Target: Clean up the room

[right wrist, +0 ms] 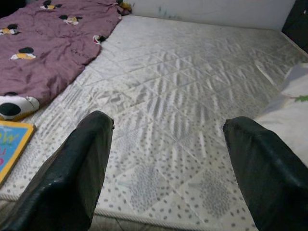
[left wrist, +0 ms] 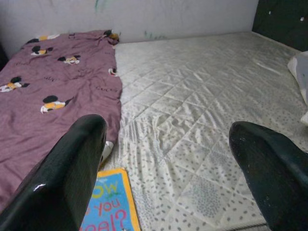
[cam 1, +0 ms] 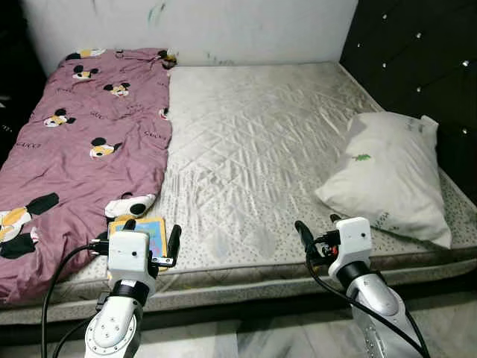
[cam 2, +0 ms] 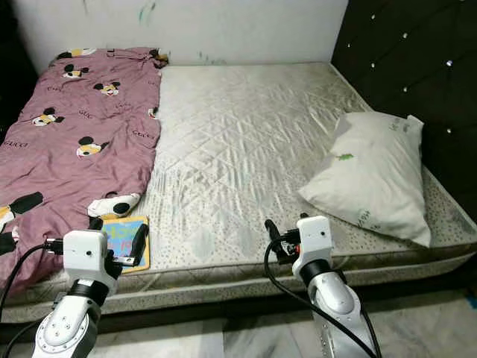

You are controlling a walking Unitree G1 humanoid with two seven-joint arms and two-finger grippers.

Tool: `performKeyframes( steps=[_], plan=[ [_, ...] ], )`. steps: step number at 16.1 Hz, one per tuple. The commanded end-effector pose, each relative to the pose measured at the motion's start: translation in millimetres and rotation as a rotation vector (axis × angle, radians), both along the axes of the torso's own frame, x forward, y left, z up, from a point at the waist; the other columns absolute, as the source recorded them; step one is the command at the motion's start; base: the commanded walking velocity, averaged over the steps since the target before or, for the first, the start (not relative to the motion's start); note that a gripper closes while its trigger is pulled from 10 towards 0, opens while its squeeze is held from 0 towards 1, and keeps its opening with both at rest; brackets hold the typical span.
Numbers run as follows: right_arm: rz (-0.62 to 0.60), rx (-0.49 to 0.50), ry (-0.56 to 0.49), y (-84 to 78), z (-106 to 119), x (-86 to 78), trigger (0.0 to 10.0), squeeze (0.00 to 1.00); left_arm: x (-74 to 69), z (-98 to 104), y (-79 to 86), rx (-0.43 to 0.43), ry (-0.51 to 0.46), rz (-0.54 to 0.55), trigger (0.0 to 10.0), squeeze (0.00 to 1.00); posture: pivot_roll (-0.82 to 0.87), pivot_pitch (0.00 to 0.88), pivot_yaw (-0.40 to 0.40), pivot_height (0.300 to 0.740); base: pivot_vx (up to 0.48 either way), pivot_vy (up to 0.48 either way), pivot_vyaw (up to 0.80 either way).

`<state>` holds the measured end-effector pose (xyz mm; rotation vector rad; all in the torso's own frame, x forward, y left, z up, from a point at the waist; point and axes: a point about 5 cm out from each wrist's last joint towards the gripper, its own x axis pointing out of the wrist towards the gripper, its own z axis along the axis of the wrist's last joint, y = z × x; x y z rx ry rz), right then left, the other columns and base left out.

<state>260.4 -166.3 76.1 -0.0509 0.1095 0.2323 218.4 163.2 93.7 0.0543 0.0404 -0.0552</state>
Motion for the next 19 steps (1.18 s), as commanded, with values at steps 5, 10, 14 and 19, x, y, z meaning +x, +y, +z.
performKeyframes(
  steps=[5, 10, 14, 19],
  plan=[
    [-0.001, -0.003, -0.015, -0.6, 3, -0.2, 10.0, 0.00, -0.7, 1, 0.9, 0.001, -0.004, -0.011, 10.0, 0.00, -0.01, 0.077, -0.043, 0.740, 0.312, 0.000, 0.00],
    [-0.007, 0.000, -0.022, -1.8, 4, 1.0, 10.0, 0.00, 0.4, 1, 0.9, -0.001, -0.001, -0.010, 10.0, 0.00, -0.01, 0.079, -0.043, 0.740, 0.230, 0.000, 0.00],
    [-0.040, -0.013, -0.047, -10.5, 10, 9.4, 10.0, 0.00, 14.3, 6, 9.0, 0.054, -0.031, 0.051, 10.0, 0.00, 0.00, 0.074, -0.052, 0.740, 0.000, 0.000, 0.00],
    [-0.033, -0.034, -0.107, -19.1, 26, 22.6, 10.0, 0.00, 28.6, 13, 20.1, 0.093, -0.072, 0.120, 10.0, 0.00, -0.02, 0.039, -0.048, 0.740, 0.000, 0.000, 0.00]
  ],
)
